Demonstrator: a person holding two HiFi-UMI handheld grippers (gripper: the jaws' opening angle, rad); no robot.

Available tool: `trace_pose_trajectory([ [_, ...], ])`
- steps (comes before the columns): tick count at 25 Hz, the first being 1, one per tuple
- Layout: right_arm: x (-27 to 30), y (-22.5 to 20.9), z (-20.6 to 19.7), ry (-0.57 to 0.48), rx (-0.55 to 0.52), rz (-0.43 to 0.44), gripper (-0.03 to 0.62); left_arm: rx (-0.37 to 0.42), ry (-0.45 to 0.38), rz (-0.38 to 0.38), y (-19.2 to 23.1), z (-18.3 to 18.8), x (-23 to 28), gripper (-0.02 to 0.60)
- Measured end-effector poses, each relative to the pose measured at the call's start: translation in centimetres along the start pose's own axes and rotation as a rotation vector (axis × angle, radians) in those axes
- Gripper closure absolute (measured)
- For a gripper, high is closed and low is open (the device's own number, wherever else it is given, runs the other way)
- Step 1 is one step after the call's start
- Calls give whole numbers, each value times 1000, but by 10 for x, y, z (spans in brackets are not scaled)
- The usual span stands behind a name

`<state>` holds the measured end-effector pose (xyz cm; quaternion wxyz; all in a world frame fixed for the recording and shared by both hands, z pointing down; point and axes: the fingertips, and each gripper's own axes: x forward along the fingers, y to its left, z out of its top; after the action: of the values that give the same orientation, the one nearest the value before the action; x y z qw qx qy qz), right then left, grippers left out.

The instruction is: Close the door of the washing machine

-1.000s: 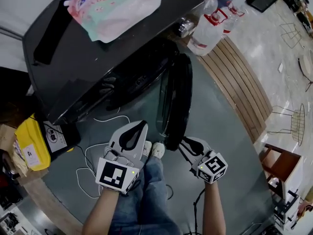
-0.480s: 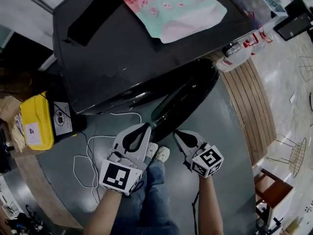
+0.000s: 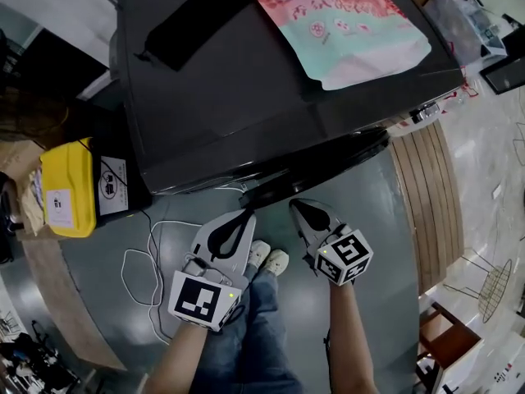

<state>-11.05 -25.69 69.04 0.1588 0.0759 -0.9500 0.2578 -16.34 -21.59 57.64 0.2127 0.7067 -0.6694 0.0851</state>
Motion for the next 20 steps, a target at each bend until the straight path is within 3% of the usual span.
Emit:
trace_pose_trajectory([
  [7, 33, 7, 2, 48, -31, -6, 582, -17, -29, 14, 13, 9, 3, 574],
  [13, 38, 6, 3, -39, 39, -87, 582, -28, -30, 19, 28, 8, 2, 574],
  [20, 40, 5, 4, -76, 82, -122, 582, -30, -33, 14, 39, 9, 2, 574],
])
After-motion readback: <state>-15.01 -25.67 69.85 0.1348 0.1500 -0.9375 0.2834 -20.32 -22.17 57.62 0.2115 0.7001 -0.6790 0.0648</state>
